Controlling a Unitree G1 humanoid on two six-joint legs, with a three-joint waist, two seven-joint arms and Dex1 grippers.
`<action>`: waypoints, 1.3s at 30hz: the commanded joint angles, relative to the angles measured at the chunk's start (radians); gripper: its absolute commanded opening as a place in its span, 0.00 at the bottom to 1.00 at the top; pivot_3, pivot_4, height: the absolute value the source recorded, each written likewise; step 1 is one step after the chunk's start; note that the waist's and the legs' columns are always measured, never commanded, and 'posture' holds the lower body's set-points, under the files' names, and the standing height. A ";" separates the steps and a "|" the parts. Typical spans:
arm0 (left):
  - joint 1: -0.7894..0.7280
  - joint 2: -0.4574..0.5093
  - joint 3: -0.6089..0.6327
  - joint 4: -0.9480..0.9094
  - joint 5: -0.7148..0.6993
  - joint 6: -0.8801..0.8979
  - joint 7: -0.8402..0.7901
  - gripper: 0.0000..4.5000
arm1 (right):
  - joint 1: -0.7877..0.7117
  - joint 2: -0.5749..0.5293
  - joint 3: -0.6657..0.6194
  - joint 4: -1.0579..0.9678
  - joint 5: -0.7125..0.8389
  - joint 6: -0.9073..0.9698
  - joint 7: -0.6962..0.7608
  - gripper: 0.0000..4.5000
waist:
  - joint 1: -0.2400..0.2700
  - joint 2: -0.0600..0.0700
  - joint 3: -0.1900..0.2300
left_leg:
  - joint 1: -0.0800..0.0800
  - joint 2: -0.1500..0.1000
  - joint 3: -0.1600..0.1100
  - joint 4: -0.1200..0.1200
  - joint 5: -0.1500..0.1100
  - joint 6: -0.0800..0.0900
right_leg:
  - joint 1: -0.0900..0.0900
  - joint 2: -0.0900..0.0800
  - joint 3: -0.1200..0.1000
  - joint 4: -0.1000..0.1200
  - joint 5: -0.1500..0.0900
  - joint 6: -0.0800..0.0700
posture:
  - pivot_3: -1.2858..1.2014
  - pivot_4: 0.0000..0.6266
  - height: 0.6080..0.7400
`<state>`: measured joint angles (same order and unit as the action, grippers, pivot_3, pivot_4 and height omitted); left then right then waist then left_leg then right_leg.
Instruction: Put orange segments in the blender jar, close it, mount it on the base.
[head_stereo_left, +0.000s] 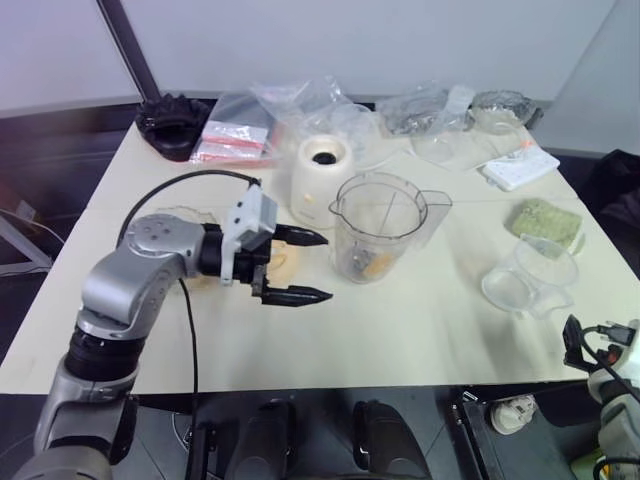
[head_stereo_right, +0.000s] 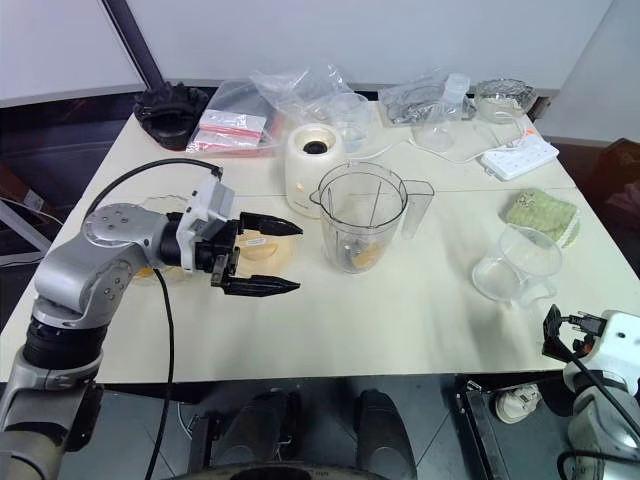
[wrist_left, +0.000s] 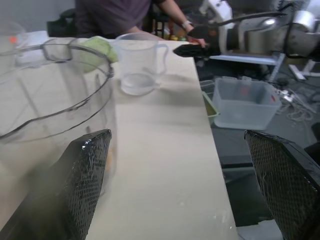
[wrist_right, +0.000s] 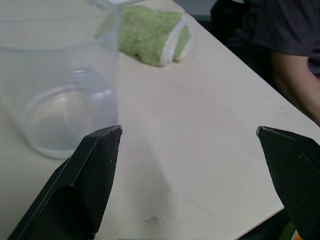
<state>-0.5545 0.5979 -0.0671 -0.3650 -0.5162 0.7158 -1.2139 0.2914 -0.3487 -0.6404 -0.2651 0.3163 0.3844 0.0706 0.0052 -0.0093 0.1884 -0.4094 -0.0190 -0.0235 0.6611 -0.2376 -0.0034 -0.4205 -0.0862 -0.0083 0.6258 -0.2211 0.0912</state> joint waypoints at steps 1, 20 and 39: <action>-0.005 0.018 -0.002 -0.042 -0.032 0.000 0.019 0.98 | -0.015 -0.016 -0.002 0.016 -0.008 -0.034 0.022 1.00 | 0.000 0.000 0.000 | 0.000 0.000 0.000 0.000 0.000 0.000 | 0.000 0.000 0.000 0.000 0.000 0.000 | 0.52 0.24 1.00; -0.009 0.062 -0.044 -0.049 -0.059 -0.009 0.071 0.98 | -0.142 -0.011 0.085 0.149 -0.067 -0.089 0.015 1.00 | -0.003 0.000 0.000 | 0.000 0.000 0.002 0.000 0.000 0.000 | -0.002 0.000 0.002 0.001 -0.001 0.002 | 0.52 0.24 1.00; -0.001 0.094 -0.051 -0.067 -0.078 -0.005 0.088 0.98 | -0.298 -0.046 0.101 0.401 -0.156 -0.217 -0.063 1.00 | -0.020 0.000 0.000 | 0.000 0.000 0.003 0.000 0.000 0.000 | -0.002 0.001 0.003 0.001 -0.001 0.002 | 0.52 0.24 1.00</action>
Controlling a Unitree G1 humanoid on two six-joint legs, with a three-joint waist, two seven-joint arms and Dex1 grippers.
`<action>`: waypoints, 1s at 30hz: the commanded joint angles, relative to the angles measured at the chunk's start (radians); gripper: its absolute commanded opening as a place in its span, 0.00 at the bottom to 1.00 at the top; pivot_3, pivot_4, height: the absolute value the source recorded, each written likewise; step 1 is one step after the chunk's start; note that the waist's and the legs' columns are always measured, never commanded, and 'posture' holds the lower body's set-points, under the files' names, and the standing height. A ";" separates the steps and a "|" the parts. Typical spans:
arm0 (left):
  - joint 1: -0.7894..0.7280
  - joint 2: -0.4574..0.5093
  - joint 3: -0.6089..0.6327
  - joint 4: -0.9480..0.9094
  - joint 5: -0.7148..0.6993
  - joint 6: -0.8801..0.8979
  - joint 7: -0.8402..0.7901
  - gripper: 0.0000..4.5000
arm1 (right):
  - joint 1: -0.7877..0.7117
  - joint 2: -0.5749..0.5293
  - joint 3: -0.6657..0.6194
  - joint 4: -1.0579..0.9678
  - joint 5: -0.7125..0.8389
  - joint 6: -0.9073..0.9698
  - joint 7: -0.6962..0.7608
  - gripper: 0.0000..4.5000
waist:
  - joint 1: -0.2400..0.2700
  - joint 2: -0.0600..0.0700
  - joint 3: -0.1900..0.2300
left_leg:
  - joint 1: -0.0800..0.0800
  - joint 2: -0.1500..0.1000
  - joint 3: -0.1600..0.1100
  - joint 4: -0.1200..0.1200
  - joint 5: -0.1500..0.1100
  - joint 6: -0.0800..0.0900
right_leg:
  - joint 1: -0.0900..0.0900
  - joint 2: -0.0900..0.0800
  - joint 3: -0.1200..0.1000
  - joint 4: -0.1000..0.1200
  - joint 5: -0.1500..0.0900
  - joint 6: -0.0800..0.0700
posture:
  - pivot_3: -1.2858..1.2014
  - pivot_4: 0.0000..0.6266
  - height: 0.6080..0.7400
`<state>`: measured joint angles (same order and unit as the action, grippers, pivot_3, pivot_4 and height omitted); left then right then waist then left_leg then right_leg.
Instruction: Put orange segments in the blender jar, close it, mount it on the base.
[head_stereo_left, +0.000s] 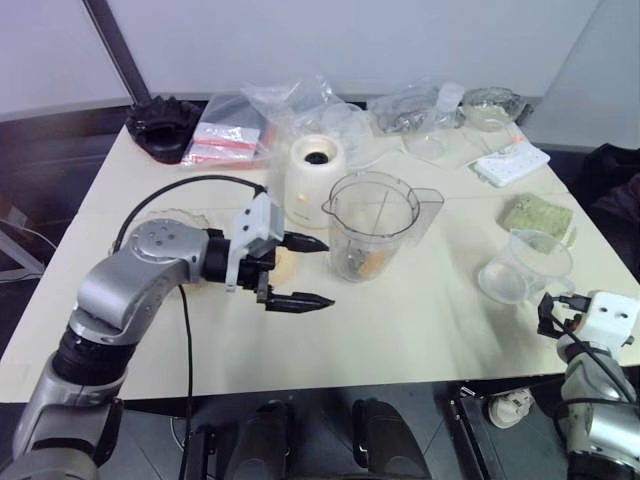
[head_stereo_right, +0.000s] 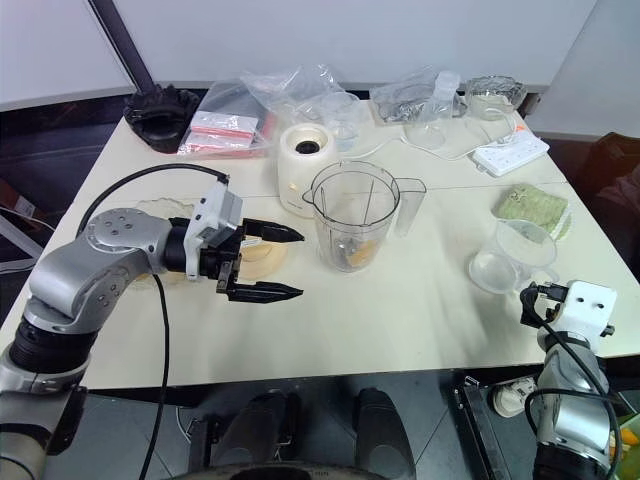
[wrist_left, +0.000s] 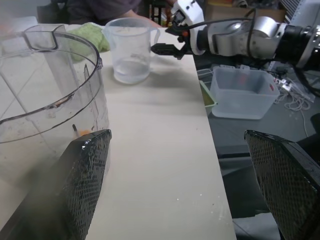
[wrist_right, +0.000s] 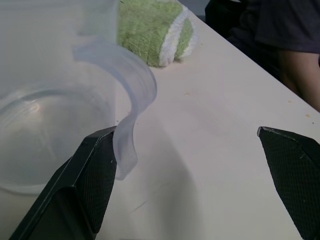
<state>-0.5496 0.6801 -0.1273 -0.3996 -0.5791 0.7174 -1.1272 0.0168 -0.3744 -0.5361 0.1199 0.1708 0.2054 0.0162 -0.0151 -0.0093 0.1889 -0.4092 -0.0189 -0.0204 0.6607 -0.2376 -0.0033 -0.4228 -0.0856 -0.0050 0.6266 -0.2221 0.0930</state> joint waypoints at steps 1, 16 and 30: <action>-0.008 0.012 0.008 -0.032 -0.015 -0.006 0.002 0.98 | -0.035 -0.024 -0.002 0.034 -0.012 -0.046 -0.009 1.00 | 0.000 0.000 0.000 | 0.000 0.000 0.000 0.000 0.000 0.000 | 0.000 0.000 0.000 0.000 0.000 0.000 | 0.52 0.24 1.00; 0.003 0.044 0.011 -0.054 -0.019 0.003 0.009 1.00 | -0.205 -0.064 0.042 0.332 -0.035 -0.195 -0.022 0.15 | 0.000 0.000 0.000 | 0.000 0.000 0.000 -0.001 0.000 0.000 | 0.000 0.003 0.001 0.000 0.001 -0.001 | 0.52 0.24 1.00; 0.001 0.070 0.049 -0.045 -0.061 0.018 0.026 1.00 | -0.222 -0.083 0.068 0.292 -0.031 -0.196 -0.004 0.01 | -0.001 0.000 0.001 | 0.000 0.000 0.000 -0.001 0.000 0.000 | 0.000 0.003 0.002 0.000 0.001 -0.001 | 0.52 0.24 1.00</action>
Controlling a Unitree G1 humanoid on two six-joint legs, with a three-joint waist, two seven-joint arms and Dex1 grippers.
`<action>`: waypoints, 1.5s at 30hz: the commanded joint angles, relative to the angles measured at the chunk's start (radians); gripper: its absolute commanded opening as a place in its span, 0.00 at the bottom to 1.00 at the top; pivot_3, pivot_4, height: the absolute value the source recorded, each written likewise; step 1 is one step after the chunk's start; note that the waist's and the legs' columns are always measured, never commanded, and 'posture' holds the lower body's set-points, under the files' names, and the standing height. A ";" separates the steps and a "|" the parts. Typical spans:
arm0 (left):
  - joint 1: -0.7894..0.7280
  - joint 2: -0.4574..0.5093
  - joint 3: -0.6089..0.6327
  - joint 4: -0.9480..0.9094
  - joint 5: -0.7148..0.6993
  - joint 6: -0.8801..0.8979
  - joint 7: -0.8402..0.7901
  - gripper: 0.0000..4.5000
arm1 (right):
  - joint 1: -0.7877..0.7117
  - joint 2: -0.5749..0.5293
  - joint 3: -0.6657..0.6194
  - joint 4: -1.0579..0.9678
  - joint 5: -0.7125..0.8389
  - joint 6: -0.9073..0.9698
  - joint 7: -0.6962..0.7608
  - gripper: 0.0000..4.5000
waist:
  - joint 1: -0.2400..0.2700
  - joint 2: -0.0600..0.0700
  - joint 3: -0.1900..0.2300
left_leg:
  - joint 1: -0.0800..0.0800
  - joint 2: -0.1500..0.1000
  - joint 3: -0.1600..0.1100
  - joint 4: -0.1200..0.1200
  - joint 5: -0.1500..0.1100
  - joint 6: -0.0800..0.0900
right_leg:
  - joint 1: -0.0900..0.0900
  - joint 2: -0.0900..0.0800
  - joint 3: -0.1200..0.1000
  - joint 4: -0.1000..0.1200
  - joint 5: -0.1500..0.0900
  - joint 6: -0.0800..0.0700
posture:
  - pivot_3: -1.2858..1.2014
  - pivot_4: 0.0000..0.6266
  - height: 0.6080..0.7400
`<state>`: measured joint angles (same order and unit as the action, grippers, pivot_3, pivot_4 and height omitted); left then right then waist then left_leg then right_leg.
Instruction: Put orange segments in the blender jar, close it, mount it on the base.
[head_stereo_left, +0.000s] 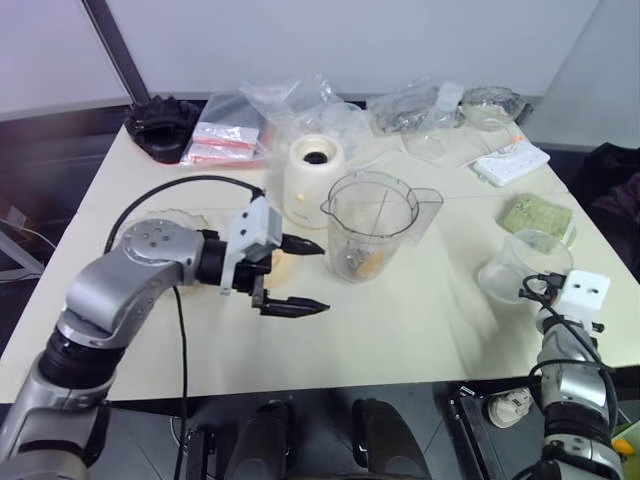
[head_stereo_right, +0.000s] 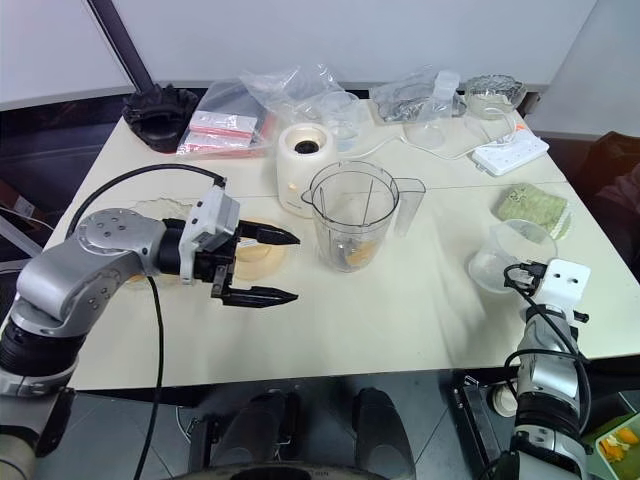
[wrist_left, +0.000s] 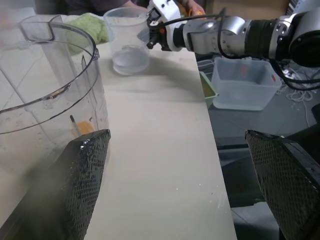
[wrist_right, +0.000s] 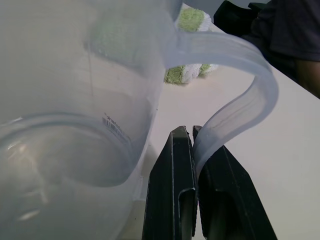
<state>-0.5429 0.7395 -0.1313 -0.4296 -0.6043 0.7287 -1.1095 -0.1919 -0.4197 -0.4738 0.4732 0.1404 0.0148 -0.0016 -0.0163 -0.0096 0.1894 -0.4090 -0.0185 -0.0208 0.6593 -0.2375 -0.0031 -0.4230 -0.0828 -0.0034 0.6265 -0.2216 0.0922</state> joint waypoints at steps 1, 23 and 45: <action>-0.012 0.012 0.065 -0.007 -0.040 0.009 0.013 1.00 | -0.011 -0.047 0.008 -0.090 -0.004 0.005 0.021 0.01 | 0.000 0.000 0.000 | 0.000 0.000 0.000 0.000 0.000 0.000 | 0.000 0.000 0.000 0.000 0.000 0.000 | 0.52 0.24 1.00; -0.127 -0.006 0.211 0.255 -0.063 -0.029 0.046 1.00 | -0.552 -0.425 0.299 -0.434 0.000 0.434 0.401 0.01 | 0.003 0.000 0.006 | -0.002 0.000 0.002 -0.009 0.000 0.000 | -0.003 0.001 0.000 -0.008 0.001 0.001 | 0.52 0.24 1.00; 0.024 -0.019 0.175 0.144 -0.023 -0.045 0.135 1.00 | -0.628 -0.464 0.527 -0.276 -0.363 -0.094 0.493 0.01 | 0.002 0.000 0.007 | -0.003 -0.001 0.003 -0.011 -0.001 0.001 | -0.004 -0.001 0.000 -0.010 0.001 0.002 | 0.52 0.24 1.00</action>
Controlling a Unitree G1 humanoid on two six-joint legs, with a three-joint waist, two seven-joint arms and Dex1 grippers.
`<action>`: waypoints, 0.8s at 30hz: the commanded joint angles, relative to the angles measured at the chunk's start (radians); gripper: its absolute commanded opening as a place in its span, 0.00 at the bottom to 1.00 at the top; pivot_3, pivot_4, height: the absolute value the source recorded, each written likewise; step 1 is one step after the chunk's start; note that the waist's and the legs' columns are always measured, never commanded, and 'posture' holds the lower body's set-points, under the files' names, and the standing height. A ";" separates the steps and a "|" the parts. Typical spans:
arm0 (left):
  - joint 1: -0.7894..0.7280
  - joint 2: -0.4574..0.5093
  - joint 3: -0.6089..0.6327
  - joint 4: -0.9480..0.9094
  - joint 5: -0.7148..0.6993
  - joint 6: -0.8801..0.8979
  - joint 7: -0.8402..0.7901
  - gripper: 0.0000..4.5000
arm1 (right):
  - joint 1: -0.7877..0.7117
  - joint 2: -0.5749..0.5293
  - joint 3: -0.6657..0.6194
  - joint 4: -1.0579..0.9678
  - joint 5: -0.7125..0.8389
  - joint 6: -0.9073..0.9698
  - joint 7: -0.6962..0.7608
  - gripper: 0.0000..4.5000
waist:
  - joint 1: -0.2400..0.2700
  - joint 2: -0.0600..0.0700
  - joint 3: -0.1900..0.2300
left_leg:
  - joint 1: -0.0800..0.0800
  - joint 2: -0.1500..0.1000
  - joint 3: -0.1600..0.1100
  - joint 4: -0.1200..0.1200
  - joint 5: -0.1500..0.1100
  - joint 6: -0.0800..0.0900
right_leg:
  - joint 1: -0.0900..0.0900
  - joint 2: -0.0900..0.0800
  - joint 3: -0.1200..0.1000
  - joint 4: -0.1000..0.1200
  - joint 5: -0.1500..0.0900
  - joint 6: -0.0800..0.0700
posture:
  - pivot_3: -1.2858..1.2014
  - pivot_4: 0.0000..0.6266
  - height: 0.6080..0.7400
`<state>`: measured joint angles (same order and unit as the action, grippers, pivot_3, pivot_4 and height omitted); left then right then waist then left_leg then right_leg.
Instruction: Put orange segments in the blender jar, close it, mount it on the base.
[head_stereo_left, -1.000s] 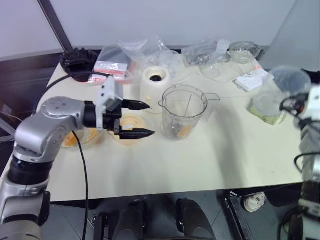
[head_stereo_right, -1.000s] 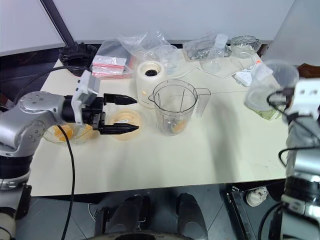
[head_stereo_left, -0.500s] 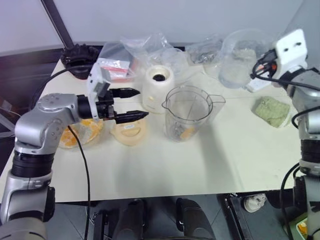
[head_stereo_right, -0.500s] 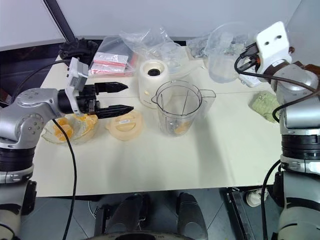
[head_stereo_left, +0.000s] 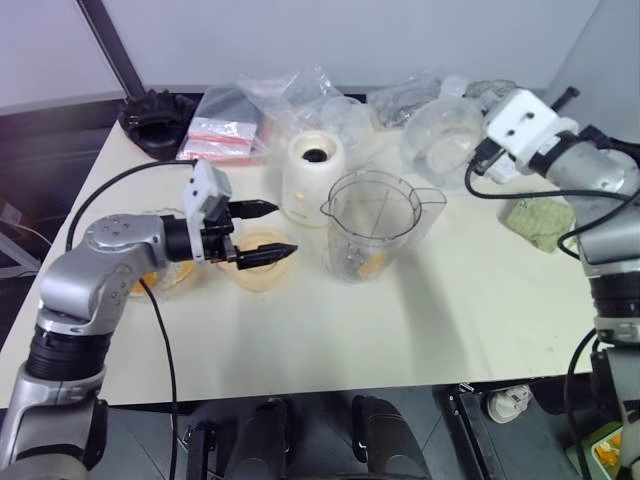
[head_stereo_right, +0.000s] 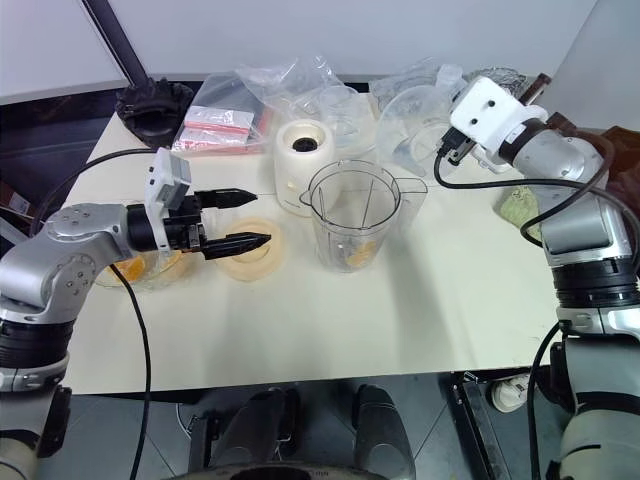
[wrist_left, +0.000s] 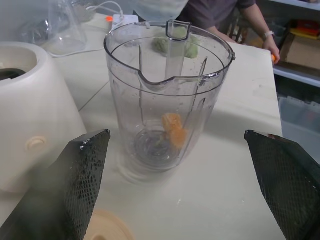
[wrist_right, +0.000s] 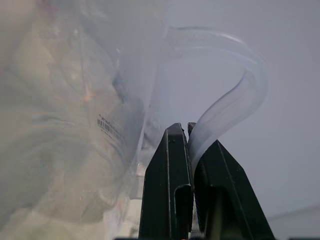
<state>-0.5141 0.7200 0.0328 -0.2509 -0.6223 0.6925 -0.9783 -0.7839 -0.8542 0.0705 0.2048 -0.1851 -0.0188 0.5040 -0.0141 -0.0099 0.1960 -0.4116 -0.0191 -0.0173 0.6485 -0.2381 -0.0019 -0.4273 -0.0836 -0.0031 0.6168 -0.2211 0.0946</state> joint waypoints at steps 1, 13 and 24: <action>-0.006 0.000 0.010 -0.035 -0.006 -0.009 0.004 1.00 | -0.037 -0.029 -0.017 -0.006 -0.048 -0.072 -0.014 0.01 | 0.000 0.000 0.000 | 0.000 0.000 0.000 0.000 0.000 0.000 | 0.000 0.000 0.000 0.000 0.000 0.000 | 0.52 0.24 1.00; -0.018 -0.006 0.000 -0.033 -0.005 -0.008 0.004 1.00 | -0.050 -0.019 -0.020 0.019 -0.150 -0.182 -0.039 0.01 | 0.000 0.000 0.000 | 0.000 0.000 0.000 0.000 0.000 0.000 | 0.000 0.000 0.000 0.001 0.001 0.001 | 0.52 0.24 1.00; -0.020 -0.006 -0.005 -0.029 0.003 -0.011 0.006 1.00 | -0.071 -0.012 -0.017 0.057 -0.206 -0.249 -0.066 0.01 | 0.000 0.000 0.000 | 0.000 0.000 0.000 0.001 0.000 0.000 | 0.000 0.000 0.000 0.002 0.001 0.001 | 0.52 0.24 1.00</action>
<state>-0.5148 0.7137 0.0200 -0.2578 -0.6198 0.6925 -0.9743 -0.8132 -0.8539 0.0738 0.2741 -0.3906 -0.2539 0.4588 -0.0144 -0.0099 0.1960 -0.4111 -0.0193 -0.0170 0.6494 -0.2379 -0.0023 -0.4273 -0.0836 -0.0027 0.6189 -0.2204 0.0956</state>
